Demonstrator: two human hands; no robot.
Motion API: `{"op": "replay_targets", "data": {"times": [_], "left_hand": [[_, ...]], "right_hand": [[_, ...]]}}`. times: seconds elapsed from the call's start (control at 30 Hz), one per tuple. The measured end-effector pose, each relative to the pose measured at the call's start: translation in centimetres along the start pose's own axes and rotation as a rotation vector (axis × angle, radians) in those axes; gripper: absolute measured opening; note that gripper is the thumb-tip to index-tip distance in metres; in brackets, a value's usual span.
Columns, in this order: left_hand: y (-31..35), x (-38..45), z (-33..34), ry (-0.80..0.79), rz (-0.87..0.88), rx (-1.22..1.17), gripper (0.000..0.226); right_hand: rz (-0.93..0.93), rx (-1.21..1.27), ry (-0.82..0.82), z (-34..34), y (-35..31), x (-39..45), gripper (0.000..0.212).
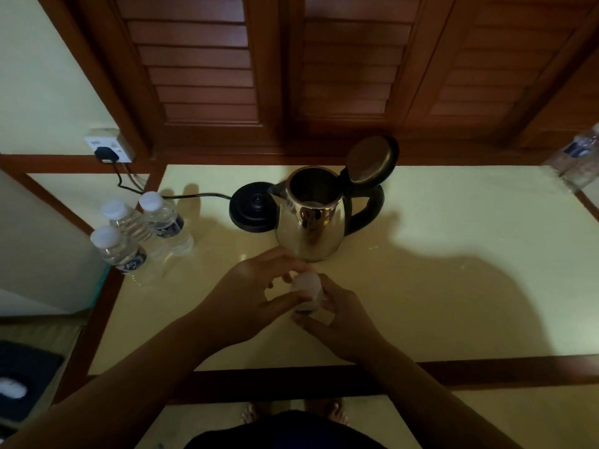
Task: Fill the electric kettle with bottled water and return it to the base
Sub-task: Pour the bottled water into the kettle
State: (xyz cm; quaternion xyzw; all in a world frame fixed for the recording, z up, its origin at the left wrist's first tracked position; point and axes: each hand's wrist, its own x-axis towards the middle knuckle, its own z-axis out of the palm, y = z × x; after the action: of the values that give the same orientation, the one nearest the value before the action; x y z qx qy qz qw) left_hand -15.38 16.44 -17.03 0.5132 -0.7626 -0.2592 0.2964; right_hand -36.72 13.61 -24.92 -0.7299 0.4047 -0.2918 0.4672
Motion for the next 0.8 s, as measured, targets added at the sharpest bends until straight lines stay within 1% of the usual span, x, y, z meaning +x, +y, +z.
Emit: {"op": "replay_targets", "data": {"times": [0.1,0.2,0.33,0.47,0.57,0.7,0.8], "left_hand": [[0.2,-0.1,0.3,0.063,0.001,0.02,0.033],[0.8,-0.1,0.7,0.136,-0.022,0.071,0.032],[1.8,0.0,1.5,0.271,-0.043,0.168,0.031],[2.6,0.0,2.1,0.343,-0.114,0.246,0.035],[2.8,0.1,2.0,0.344,-0.081,0.345,0.035],[2.8,0.7,1.3,0.251,0.021,0.507,0.041],[3.1,1.2,1.2,0.227,0.084,0.605,0.037]], "right_hand": [[-0.002,-0.008,0.011,0.2,-0.1,0.1,0.054],[-0.015,0.001,0.03,0.3,0.1,0.1,0.051],[-0.036,0.004,0.075,0.5,-0.2,0.2,0.049],[-0.037,-0.005,0.109,0.8,-0.1,0.3,0.05],[-0.048,-0.009,0.119,1.0,0.1,0.2,0.053],[-0.043,-0.025,0.115,1.0,0.4,0.3,0.057],[-0.049,-0.052,0.104,1.0,0.5,0.3,0.055]]}}
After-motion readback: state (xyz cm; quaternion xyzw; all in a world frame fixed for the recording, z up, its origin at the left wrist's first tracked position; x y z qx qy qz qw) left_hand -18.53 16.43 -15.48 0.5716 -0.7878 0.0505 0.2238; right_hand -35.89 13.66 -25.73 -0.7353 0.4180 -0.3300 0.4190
